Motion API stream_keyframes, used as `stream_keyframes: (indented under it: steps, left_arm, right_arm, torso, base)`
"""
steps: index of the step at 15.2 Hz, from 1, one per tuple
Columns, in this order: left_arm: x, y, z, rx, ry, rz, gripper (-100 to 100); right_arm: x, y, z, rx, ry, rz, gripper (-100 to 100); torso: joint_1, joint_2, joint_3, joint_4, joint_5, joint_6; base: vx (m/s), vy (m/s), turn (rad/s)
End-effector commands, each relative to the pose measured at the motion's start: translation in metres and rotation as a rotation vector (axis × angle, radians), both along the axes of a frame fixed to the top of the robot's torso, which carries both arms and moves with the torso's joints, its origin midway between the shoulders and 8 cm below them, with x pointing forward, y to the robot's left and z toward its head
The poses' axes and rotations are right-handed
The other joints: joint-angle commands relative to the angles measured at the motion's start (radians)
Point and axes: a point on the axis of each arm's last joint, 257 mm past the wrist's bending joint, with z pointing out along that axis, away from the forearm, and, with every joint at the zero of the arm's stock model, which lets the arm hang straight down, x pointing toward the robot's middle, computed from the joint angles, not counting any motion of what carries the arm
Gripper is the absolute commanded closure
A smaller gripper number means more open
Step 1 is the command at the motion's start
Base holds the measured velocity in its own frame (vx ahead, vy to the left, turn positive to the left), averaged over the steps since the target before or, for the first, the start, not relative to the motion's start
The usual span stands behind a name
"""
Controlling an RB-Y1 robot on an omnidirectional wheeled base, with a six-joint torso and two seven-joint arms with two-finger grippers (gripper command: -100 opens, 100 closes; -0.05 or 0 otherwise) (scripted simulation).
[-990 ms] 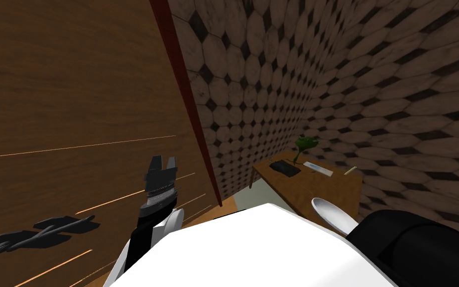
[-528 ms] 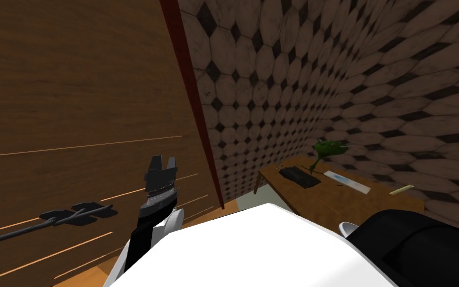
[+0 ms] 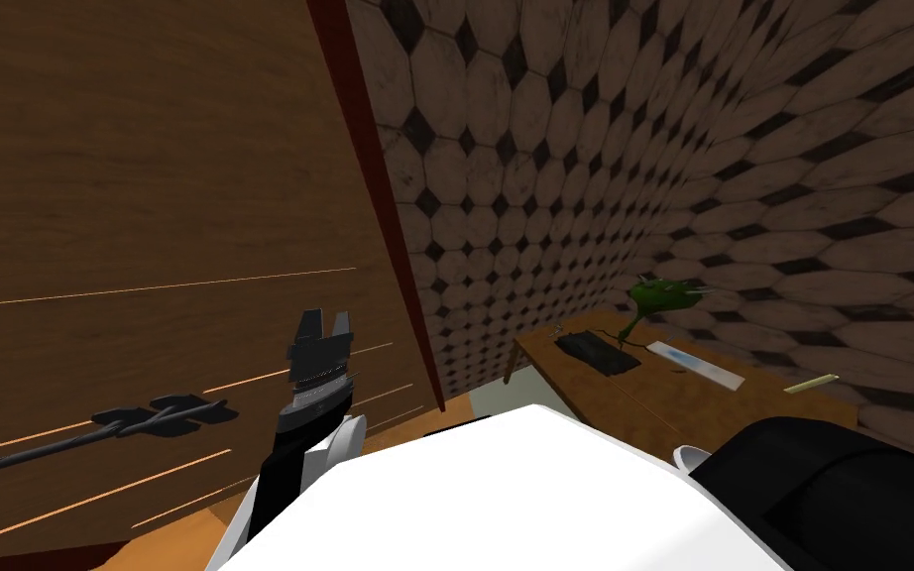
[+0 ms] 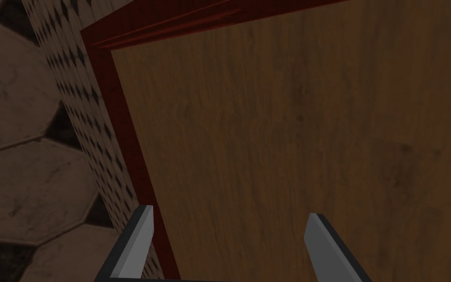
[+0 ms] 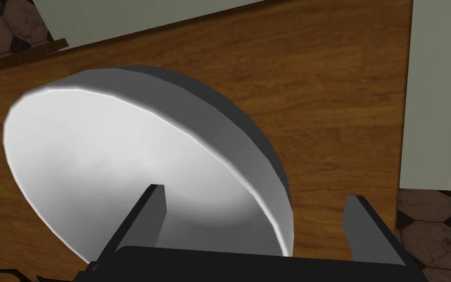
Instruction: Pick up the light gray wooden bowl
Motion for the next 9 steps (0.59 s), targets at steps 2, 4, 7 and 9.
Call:
stream_keyframes:
  steps: [2, 4, 7, 9]
  left_arm:
    - [0.0, 0.0, 0.0, 0.0, 0.0, 0.0, 0]
    - [0.0, 0.0, 0.0, 0.0, 0.0, 0.0, 0]
    - [0.0, 0.0, 0.0, 0.0, 0.0, 0.0, 0]
    - [0.0, 0.0, 0.0, 0.0, 0.0, 0.0, 0]
  right_arm:
    - [0.0, 0.0, 0.0, 0.0, 0.0, 0.0, 100]
    - [0.0, 0.002, -0.001, 0.004, 0.0, 0.002, 100]
    - [-0.002, -0.009, 0.013, 0.001, 0.007, 0.009, 100]
    - [-0.003, -0.01, 0.013, -0.001, 0.009, 0.01, 100]
  torso:
    - [0.001, -0.001, 0.0, 0.0, 0.0, 0.0]
    - [0.001, -0.001, -0.001, 0.0, 0.001, 0.001]
    - [0.004, -0.002, -0.001, 0.0, 0.002, 0.002]
    - [0.009, -0.005, -0.003, -0.001, 0.004, 0.002]
  base:
    - [-0.004, -0.004, 0.0]
    - [0.0, 0.0, 0.0]
    - [0.026, 0.042, -0.052]
    - [0.051, 0.069, -0.048]
